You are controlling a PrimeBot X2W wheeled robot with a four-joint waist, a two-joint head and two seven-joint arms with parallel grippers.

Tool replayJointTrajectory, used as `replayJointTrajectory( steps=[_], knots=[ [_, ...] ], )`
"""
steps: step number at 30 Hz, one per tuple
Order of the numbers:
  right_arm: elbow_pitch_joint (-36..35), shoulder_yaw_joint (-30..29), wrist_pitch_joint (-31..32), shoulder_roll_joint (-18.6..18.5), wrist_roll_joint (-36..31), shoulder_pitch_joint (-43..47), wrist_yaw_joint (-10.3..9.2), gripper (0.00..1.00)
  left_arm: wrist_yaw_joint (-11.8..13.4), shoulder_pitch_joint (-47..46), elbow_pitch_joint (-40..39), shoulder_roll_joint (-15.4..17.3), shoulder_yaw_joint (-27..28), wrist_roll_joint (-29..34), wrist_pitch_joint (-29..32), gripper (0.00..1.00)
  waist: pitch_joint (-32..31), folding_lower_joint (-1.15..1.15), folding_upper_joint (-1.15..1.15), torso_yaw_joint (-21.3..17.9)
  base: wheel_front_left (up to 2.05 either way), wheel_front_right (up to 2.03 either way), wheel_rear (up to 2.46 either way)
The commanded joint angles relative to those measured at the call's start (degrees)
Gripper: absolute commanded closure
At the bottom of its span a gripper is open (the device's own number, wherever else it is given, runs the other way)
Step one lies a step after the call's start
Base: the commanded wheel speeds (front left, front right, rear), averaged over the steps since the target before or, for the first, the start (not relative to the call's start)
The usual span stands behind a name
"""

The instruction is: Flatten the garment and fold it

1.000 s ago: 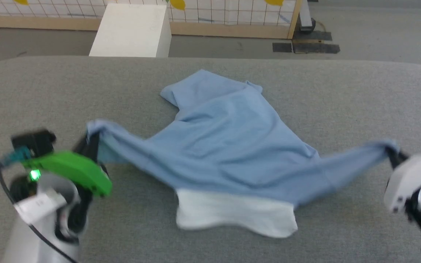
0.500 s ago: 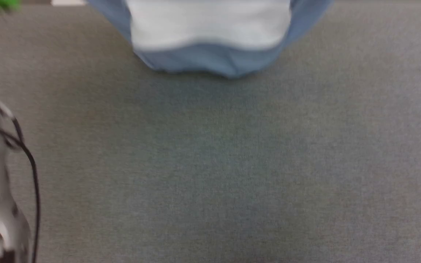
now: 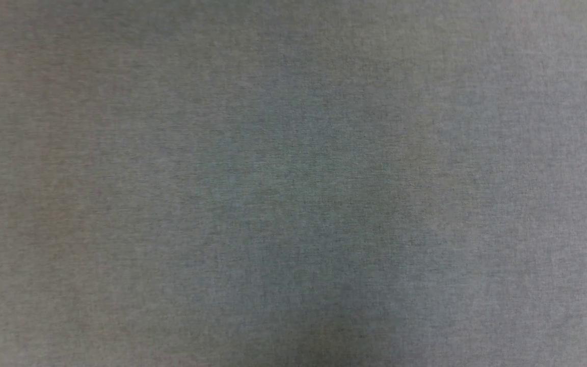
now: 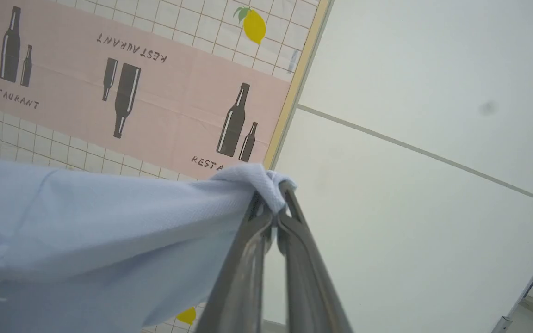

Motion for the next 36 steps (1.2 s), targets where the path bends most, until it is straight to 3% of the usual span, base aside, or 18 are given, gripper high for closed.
replayJointTrajectory(
  steps=[1, 9, 14, 20, 25, 29, 32, 36],
  knots=[
    [1.7, 0.0, -1.0, 0.0, 0.0, -0.4, -0.09, 1.0, -0.6, 0.0, 1.0, 0.2, 0.2, -0.5, -0.6, 1.0, 0.8, -0.02, 0.34, -0.7, 0.0, 0.0, 0.0],
    [9.6, 3.5, -4.0, -1.3, 5.3, 9.5, -0.09, 1.0, -4.1, 11.8, 9.0, 0.1, -1.7, -1.0, -1.2, 1.0, -1.8, -0.02, 0.34, 0.4, 0.0, 0.0, 0.0],
    [11.9, 5.7, -5.2, -1.9, 10.8, 20.6, -0.09, 1.0, -6.2, 23.9, 12.6, 0.1, -3.7, -0.8, -0.3, 1.0, -6.2, -0.02, 0.34, 1.1, 0.0, 0.0, 0.0],
    [10.3, 6.8, -3.7, -2.4, 18.6, 37.0, -0.09, 1.0, -7.3, 40.8, 11.5, -1.2, -4.6, -2.5, 2.2, 1.0, -13.9, -0.02, 0.34, 1.9, 0.0, 0.0, 0.0],
    [3.9, 3.6, 0.9, -2.7, 23.2, 53.5, -0.09, 1.0, -6.3, 55.7, 6.3, -3.1, -3.0, -5.4, 4.1, 1.0, -20.6, -0.02, 0.34, 2.8, 0.0, 0.0, 0.0],
    [-4.4, -1.8, 5.2, -1.4, 23.7, 67.0, -0.09, 1.0, -3.8, 67.0, -1.0, -4.9, -1.5, -7.2, 5.6, 1.0, -24.4, -0.02, 0.34, 3.7, 0.0, 0.0, 0.0],
    [-10.9, -6.3, 8.1, 0.9, 23.2, 75.7, -0.09, 1.0, -2.0, 74.3, -6.0, -6.2, -0.9, -7.7, 6.6, 1.0, -26.3, -0.02, 0.34, 4.5, 0.0, 0.0, 0.0],
    [-20.0, -12.7, 12.4, 7.0, 22.1, 86.7, -0.09, 1.0, 0.8, 83.5, -12.6, -8.0, -0.5, -8.0, 8.2, 1.0, -28.1, -0.02, 0.34, 5.2, 0.0, 0.0, 0.0]
  ],
)
